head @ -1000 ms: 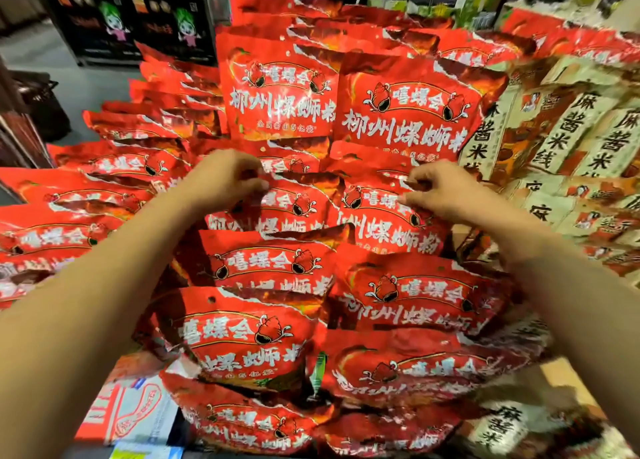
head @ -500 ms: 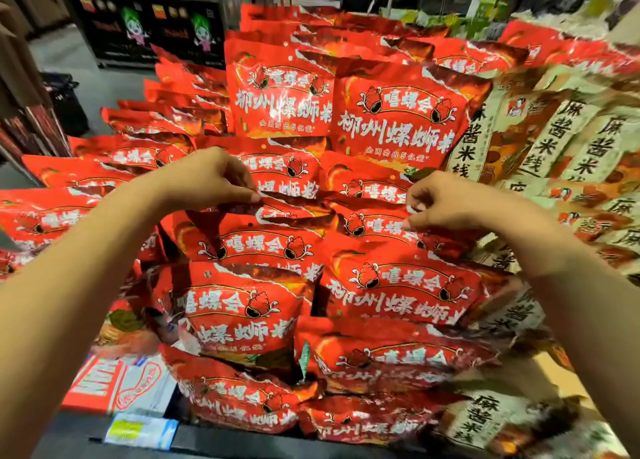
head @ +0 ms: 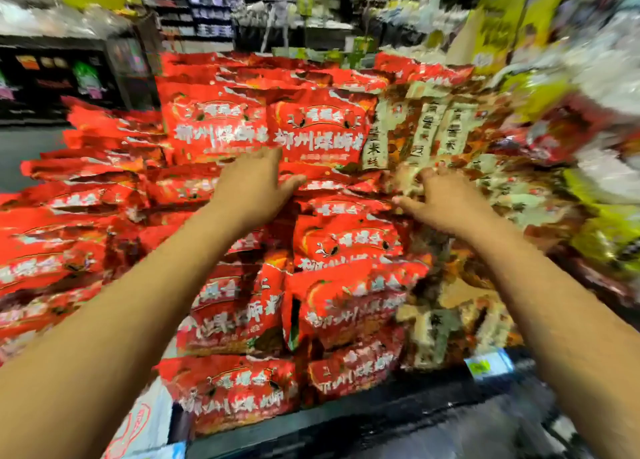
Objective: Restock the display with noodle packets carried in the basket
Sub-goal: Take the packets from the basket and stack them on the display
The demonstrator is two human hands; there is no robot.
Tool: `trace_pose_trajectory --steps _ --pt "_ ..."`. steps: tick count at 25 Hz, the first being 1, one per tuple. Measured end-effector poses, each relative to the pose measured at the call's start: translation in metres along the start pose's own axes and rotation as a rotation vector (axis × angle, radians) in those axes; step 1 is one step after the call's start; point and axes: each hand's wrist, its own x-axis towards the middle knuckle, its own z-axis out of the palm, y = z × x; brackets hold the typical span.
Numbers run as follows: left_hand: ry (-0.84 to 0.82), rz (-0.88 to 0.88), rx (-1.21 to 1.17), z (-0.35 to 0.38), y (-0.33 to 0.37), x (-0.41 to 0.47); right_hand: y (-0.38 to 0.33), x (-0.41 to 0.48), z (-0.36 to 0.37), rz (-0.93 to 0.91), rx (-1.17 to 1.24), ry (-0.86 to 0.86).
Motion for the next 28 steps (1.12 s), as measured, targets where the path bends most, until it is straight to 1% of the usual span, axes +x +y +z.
trace_pose_trajectory --steps 3,7,10,13,16,22,25,28 --pt "-0.092 0.078 0.013 0.014 0.067 -0.003 0.029 -0.066 -0.012 0.216 -0.014 -0.009" --pt "-0.193 0.339 -0.07 0.048 0.173 -0.035 0.09 -0.184 -0.004 0.511 0.006 -0.046" --pt "-0.315 0.492 -0.048 0.074 0.24 -0.072 0.139 -0.268 0.011 0.73 0.064 -0.164" --pt "-0.404 0.605 -0.055 0.101 0.299 -0.106 0.179 -0.342 0.023 0.878 0.138 -0.25" --pt "-0.503 0.65 -0.043 0.134 0.358 -0.134 0.222 -0.41 0.04 1.006 0.194 -0.268" --pt "-0.725 0.7 0.099 0.201 0.496 -0.175 0.318 -0.513 0.054 1.199 0.232 -0.29" --pt "-0.776 0.686 0.151 0.234 0.556 -0.194 0.37 -0.559 0.06 1.25 0.239 -0.33" --pt "-0.796 0.672 0.17 0.262 0.59 -0.206 0.41 -0.59 0.066 1.295 0.256 -0.387"
